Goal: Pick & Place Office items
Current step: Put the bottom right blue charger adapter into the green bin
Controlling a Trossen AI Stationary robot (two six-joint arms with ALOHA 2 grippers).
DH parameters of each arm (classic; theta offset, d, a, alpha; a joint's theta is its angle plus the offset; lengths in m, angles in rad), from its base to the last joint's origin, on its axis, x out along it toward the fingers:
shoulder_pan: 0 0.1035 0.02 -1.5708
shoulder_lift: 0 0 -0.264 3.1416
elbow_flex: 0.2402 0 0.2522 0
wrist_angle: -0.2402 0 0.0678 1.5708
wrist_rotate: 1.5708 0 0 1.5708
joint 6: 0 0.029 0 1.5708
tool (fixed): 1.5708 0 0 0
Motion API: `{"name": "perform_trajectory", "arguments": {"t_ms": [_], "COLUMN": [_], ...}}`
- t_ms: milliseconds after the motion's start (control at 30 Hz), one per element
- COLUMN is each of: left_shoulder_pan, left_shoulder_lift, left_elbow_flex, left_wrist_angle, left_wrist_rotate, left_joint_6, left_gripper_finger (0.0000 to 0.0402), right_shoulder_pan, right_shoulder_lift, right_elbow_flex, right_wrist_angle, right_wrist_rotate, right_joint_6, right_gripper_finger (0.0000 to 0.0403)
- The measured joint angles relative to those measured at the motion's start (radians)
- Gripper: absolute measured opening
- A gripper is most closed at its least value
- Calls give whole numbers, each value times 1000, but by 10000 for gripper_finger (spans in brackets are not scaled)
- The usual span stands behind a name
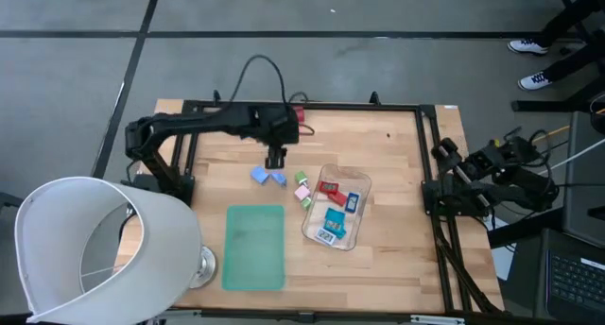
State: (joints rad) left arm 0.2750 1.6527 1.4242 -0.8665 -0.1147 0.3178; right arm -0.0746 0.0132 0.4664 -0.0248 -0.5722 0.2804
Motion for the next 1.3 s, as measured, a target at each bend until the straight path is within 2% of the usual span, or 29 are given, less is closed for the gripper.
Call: {"name": "perform_trajectory", "arguments": {"t_ms": [167,433,533,733,800,867,967,1067,1300], "left_shoulder_pan": [-28,-68,-81,-92,-92,-93,-93,-93,-90], "left_shoulder_lift": [0,0,-1,-1,1,7,8,9,8], "left_elbow_flex": [-138,-220,-232,-238,-240,-252,-291,-347,-388], "left_wrist_angle": [164,179,203,213,212,205,182,172,264], "left_wrist_rotate": [47,82,84,114,122,121,117,116,82], "left_joint_6": [-6,-64,-69,-67,-46,-5,98,157,285], "left_gripper_finger": [179,177,178,173,170,169,171,176,189], "right_shoulder_pan": [0,0,0,0,0,0,0,0,0], "right_shoulder_lift": [-12,-13,-13,-14,-3,-2,-14,-14,-14], "right_elbow_flex": [-4,-48,-126,-453,-439,-433,-435,-433,-433], "right_wrist_angle": [-113,-10,111,555,518,571,627,660,656], "right_wrist_rotate": [11,-62,-87,-1,32,35,-30,-45,-40], "right_joint_6": [-24,-92,-62,87,95,98,79,101,124], "right_gripper_finger": [200,200,200,201,201,201,201,201,201]}}
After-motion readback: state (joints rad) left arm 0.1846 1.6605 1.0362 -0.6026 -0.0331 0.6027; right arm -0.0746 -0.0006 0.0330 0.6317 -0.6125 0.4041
